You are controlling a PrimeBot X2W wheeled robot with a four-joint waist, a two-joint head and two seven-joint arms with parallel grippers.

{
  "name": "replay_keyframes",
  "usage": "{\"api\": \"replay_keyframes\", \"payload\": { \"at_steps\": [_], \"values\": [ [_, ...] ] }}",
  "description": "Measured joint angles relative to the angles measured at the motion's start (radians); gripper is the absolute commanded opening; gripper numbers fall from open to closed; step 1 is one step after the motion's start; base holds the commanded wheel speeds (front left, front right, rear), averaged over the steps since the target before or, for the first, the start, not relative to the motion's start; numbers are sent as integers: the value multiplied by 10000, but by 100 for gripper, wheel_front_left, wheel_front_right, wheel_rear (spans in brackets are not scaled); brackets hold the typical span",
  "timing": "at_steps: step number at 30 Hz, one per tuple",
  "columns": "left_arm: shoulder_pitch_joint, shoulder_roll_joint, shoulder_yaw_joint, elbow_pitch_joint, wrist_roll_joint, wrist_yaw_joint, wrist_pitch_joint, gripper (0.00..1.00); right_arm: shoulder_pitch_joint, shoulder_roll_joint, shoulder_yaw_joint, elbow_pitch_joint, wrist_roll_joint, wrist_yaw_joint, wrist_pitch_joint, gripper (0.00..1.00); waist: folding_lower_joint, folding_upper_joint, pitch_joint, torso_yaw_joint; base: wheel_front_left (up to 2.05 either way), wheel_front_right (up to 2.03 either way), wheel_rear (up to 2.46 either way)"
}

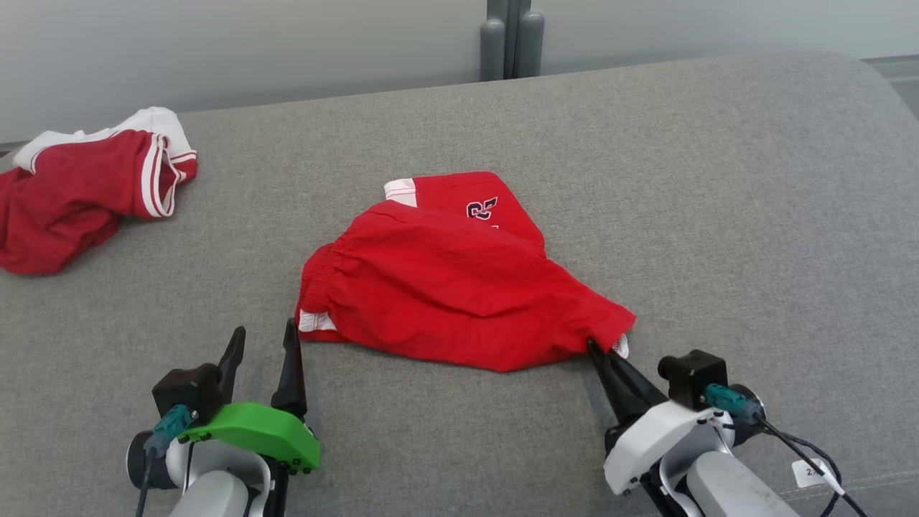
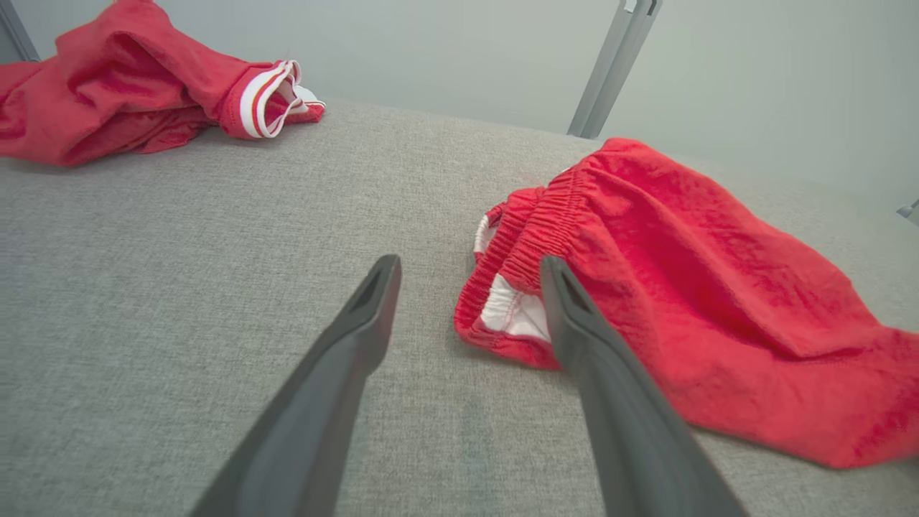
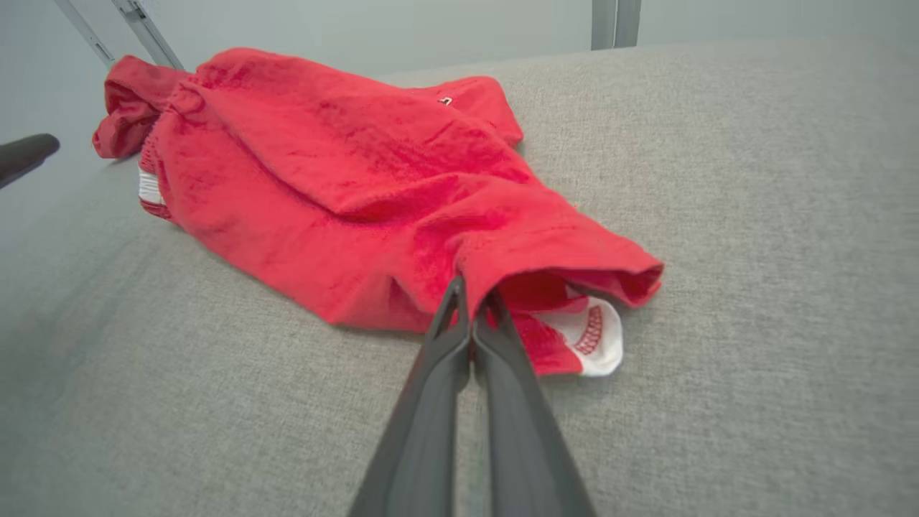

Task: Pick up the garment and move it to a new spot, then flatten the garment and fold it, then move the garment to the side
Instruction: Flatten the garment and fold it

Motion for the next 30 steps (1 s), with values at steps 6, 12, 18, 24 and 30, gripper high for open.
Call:
{"api": "replay_keyframes", "payload": {
  "at_steps": [6, 12, 18, 24, 30],
  "values": [
    [243, 25, 38, -259, -2, 84, -10, 100, -10, -449, -226, -928, 320, 0, 0, 0, 0, 0, -124, 23, 0, 0, 0],
    [346, -23, -2, -408, -2, 92, -12, 100, -626, -1177, -303, -1085, 813, 0, 270, 0, 0, 0, -187, 79, 0, 0, 0],
    [340, -125, -109, -502, 61, 67, -13, 100, -1519, -1618, -443, -468, 1333, -2, 945, 0, 0, 0, -115, 293, 0, 0, 0],
    [48, -305, -284, -570, 174, -67, -13, 100, -2952, -1689, -73, 1055, 1820, -2, 1473, 0, 0, 0, 201, 660, 0, 0, 0],
    [-308, -493, -385, -556, 337, -199, -23, 100, -4166, -1923, 107, 2744, 2086, -2, 1553, 0, 0, 0, 575, 1084, 0, 0, 0]
  ]
}}
